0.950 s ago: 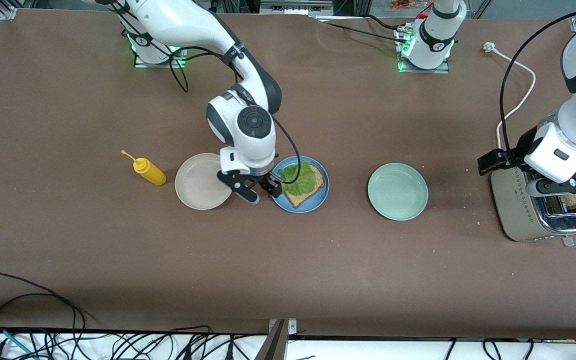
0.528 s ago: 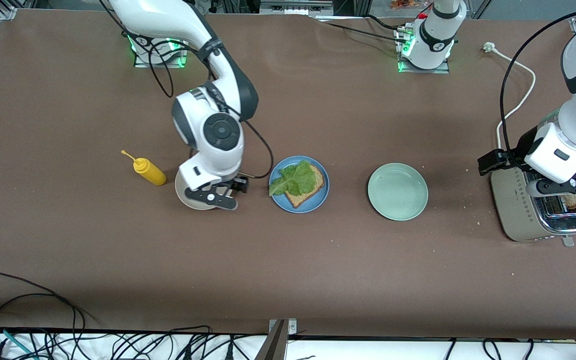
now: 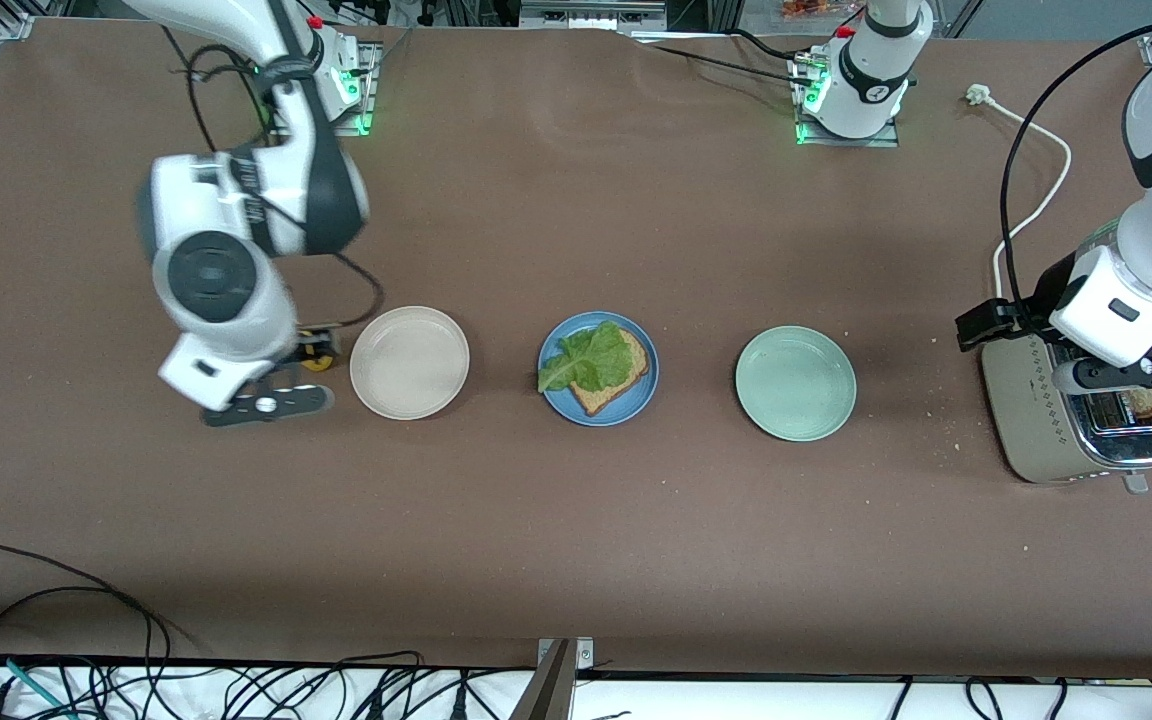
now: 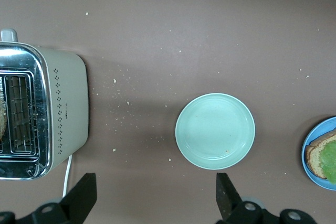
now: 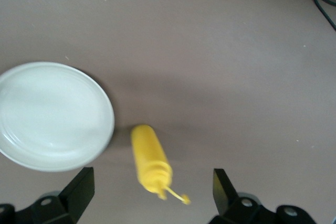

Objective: Make sandwich in blue plate with both arms
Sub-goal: 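Raise the right gripper away from the blue plate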

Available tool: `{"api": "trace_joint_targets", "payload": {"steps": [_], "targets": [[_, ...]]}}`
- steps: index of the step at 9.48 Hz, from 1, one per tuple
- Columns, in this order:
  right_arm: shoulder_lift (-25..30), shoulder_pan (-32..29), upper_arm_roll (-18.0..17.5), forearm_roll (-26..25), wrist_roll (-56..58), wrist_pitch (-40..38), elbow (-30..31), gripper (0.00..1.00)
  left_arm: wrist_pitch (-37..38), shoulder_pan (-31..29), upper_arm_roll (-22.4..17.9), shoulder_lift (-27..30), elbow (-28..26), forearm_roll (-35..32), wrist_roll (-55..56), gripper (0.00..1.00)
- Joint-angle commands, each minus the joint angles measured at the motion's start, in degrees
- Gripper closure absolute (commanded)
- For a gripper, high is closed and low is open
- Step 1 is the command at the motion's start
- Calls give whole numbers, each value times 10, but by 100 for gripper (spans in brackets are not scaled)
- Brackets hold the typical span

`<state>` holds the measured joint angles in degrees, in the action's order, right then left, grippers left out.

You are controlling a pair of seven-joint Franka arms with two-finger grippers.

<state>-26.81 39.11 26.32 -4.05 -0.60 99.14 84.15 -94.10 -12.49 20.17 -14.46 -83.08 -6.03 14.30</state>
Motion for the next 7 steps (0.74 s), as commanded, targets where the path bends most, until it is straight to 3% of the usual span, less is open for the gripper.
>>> {"api": "trace_joint_targets", "payload": {"steps": [1,2,5,6,7], "targets": [[81,0,52,48,108,-24,73,0,13,-1,3,-3,13,-18,-9,0],[106,0,71,69,125,-26,94,0,13,-1,2,-3,13,-18,-9,0],[168,-23,85,72,165,-33,151,0,13,-1,2,-3,13,-18,-9,0],[195,-69,69,93,210,-30,173,0,13,-2,2,-3,13,-18,-9,0],[214,-142,28,118,281,-29,194,0,13,-1,2,-4,13,-18,-9,0]]}}
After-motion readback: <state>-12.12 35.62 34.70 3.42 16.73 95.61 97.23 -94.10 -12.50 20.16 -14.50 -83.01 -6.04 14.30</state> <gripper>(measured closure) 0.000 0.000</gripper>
